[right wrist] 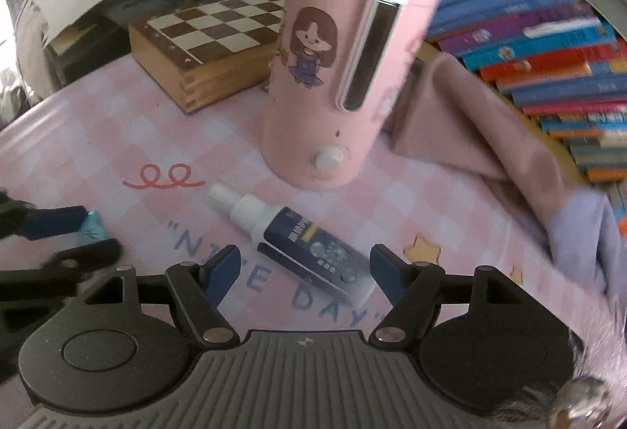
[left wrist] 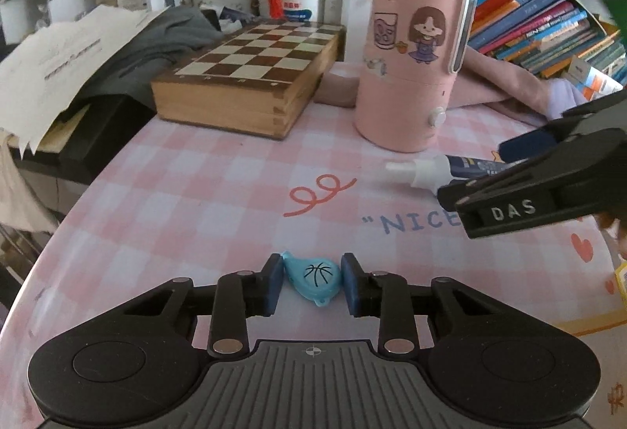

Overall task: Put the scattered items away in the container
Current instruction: 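Close the left tool on the blue heart clip while the right tool grasps the spray bottle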

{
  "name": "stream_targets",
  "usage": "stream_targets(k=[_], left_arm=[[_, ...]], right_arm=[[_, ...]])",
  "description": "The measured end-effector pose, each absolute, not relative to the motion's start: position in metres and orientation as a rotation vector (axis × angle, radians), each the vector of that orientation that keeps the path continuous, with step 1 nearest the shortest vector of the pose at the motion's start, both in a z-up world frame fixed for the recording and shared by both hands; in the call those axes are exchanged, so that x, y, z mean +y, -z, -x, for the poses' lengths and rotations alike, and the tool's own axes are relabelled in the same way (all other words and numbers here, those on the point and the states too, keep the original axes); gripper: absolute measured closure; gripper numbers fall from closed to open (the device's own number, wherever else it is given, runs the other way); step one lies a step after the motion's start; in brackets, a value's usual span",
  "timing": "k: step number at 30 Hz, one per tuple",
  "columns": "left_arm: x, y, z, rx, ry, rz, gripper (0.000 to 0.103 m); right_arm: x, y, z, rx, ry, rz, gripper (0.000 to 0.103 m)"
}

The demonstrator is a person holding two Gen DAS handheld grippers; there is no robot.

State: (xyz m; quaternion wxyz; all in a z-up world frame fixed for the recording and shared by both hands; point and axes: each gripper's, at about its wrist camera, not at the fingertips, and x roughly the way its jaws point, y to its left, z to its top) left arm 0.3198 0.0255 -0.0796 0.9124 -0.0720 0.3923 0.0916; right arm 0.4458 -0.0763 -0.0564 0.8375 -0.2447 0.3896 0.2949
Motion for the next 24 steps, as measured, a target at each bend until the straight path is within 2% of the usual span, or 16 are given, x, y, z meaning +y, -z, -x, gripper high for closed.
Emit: stream_targets(k=[5, 7, 9, 14, 24], left_arm=[[0.032, 0.072, -0.309, 0.797, -0.167, 0.187, 0.073], [0.033, 0.068, -0.305, 0.791, -0.157, 0.190, 0.073], [0.034, 0.064, -0.302, 0.783, -0.146, 0.191, 0.073], [0.034, 0.055, -0.297, 0.758, -0.130, 0.183, 0.073], [0.032, 0.041, -0.291, 0.745, -0.103, 0.173, 0.073]], right_arm=[[-0.067, 0.069, -0.464, 0.863, -0.639, 0.542, 0.033], [-0.069, 0.070, -0.471, 0.883, -0.648, 0.497, 0.042], [-0.072, 0.068, -0.475, 0.935, -0.643, 0.440, 0.059], [-0.084, 0.064, -0.466, 1.040, -0.652, 0.305, 0.072], [-0.078, 0.065, -0.445, 0.986, -0.640, 0.346, 0.071]])
